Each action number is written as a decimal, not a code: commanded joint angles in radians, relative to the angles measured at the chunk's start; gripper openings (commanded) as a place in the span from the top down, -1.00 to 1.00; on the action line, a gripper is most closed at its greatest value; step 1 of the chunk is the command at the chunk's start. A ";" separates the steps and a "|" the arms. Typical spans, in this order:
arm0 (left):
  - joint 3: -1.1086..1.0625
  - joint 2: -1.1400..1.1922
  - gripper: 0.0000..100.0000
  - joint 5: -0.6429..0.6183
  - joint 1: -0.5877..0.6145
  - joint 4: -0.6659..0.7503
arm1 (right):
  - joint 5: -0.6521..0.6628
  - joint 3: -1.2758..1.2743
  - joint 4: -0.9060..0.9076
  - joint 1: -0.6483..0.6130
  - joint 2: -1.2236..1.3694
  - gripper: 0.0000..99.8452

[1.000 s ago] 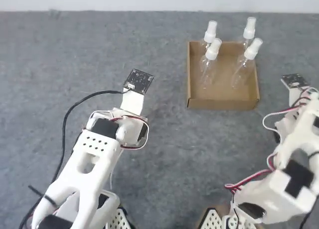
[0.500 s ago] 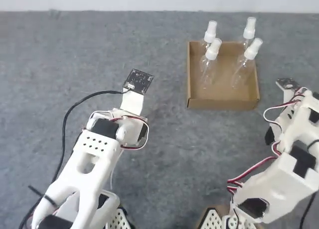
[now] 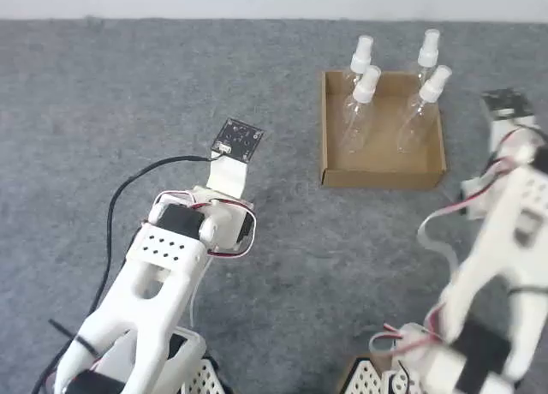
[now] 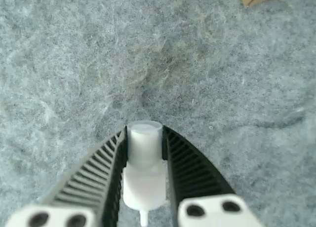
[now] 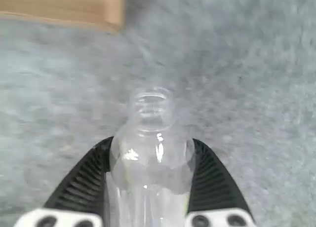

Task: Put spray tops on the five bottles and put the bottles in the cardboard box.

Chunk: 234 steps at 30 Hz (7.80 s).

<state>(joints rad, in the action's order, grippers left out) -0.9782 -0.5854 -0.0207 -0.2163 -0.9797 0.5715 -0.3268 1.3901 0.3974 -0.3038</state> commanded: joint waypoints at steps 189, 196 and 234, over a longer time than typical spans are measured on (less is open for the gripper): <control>0.102 -0.654 0.76 -0.028 0.026 -0.080 | -0.606 -0.918 -1.076 -1.072 -0.792 0.99; -0.105 -0.878 0.76 -0.034 0.018 -0.057 | -0.606 -0.697 -1.007 -0.940 -0.742 0.99; -0.308 -1.011 0.33 -0.112 -0.054 0.051 | -0.606 -0.040 -0.377 -1.082 -0.484 0.99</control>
<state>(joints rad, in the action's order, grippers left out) -1.2866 -1.5934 -0.1174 -0.2700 -0.9613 -0.0299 -0.4434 0.9774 -0.6797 -0.7119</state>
